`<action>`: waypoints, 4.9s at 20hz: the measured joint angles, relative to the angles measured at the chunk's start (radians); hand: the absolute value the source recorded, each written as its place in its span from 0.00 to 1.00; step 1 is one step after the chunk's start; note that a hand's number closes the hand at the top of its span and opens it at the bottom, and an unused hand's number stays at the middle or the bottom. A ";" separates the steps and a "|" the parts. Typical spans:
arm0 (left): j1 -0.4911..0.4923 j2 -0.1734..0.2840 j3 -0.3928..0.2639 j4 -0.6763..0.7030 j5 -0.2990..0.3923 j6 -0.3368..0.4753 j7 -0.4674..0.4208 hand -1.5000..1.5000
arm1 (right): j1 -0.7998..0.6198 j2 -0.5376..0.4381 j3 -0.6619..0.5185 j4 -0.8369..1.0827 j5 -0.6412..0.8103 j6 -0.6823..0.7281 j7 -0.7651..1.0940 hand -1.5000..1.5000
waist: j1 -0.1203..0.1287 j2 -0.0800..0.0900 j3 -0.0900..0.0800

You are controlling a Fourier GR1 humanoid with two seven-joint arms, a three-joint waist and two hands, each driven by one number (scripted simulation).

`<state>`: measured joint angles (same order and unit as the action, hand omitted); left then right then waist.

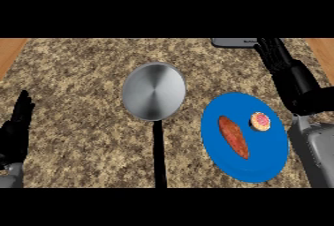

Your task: Pick the sweet potato from the plate and place it in the pan

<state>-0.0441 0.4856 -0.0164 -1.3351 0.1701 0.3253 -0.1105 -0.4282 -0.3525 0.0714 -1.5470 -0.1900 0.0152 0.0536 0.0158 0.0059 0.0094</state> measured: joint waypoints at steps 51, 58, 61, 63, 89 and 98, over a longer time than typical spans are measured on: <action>0.100 -0.087 -0.159 -0.239 -0.162 -0.135 0.226 0.50 | -0.290 -0.166 0.322 0.207 0.025 0.570 0.880 0.00 | -0.005 -0.006 -0.011; 0.105 -0.094 -0.150 -0.251 -0.175 -0.147 0.239 0.50 | -0.297 -0.136 0.383 0.223 0.005 0.588 0.920 0.00 | -0.009 -0.007 -0.010; 0.103 -0.100 -0.142 -0.236 -0.178 -0.153 0.232 0.50 | -0.290 -0.120 0.414 0.220 0.010 0.589 0.934 0.00 | -0.012 -0.008 -0.010; 0.117 -0.101 -0.141 -0.248 -0.179 -0.157 0.226 0.50 | -0.297 -0.119 0.432 0.226 0.015 0.587 0.948 0.00 | -0.010 -0.008 -0.010; 0.144 -0.141 -0.089 -0.298 -0.222 -0.211 0.253 0.50 | -0.191 -0.054 0.484 0.325 0.192 0.619 0.915 0.00 | -0.011 -0.007 -0.010; 0.127 -0.183 -0.072 -0.281 -0.262 -0.229 0.250 0.50 | -0.149 0.010 0.414 0.340 0.336 0.611 0.868 1.00 | -0.013 -0.013 -0.015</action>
<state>0.0827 0.3030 -0.0879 -1.6164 -0.0918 0.0962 0.1399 -0.5770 -0.3426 0.4855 -1.2068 0.1460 0.6261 0.9220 0.0027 -0.0070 -0.0056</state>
